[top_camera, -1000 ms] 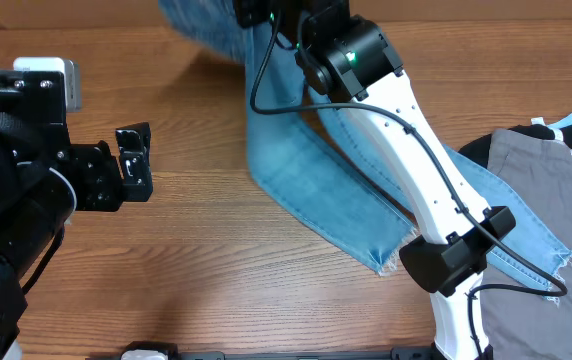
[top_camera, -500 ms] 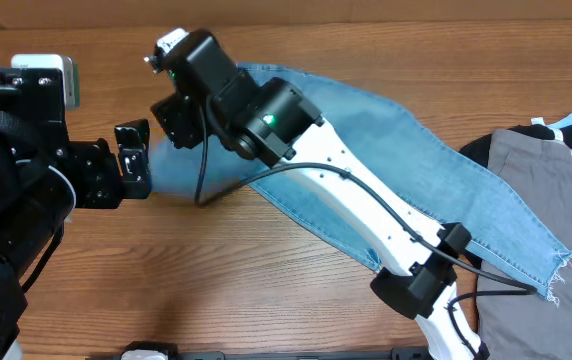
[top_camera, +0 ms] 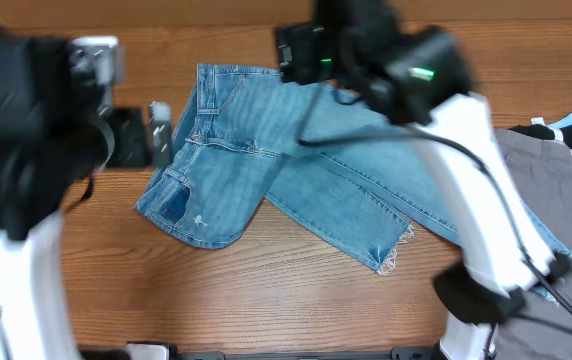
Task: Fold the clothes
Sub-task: 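Lift the jeans with the right gripper and drag them leftward onto the table, then grasp the jeans waistband with the left gripper and pull it left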
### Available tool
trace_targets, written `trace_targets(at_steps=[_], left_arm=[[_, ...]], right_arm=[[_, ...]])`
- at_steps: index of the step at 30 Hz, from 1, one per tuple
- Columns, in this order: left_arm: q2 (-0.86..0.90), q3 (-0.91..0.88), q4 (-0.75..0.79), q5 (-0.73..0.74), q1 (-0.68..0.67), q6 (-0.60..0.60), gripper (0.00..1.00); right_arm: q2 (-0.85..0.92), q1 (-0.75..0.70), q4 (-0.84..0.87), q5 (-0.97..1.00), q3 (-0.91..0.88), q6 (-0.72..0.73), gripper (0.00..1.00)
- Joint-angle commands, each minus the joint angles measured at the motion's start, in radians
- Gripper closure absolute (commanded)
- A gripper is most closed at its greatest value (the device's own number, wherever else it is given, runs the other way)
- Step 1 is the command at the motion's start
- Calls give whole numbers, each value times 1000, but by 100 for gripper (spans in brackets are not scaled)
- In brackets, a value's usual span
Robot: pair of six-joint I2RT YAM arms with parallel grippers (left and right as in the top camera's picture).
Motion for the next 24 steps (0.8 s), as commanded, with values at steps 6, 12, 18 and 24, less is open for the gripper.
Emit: trace_targets(at_steps=[6,12,18,24], left_arm=[[421,-53,72,-59,-4,34,0],[655,-53,241,-56,11,92,7],[786,-53,345,-39,40,136,11],[887,-53,394,-16,50,177,25]], right_arm=[[-117,-41,-104,-119,31,32,18],[-117,-41,-189,-111,31,32,18],[-117,-41,-245,-98,30,32,19],[-117,-53,-263,-92,30,32,19]])
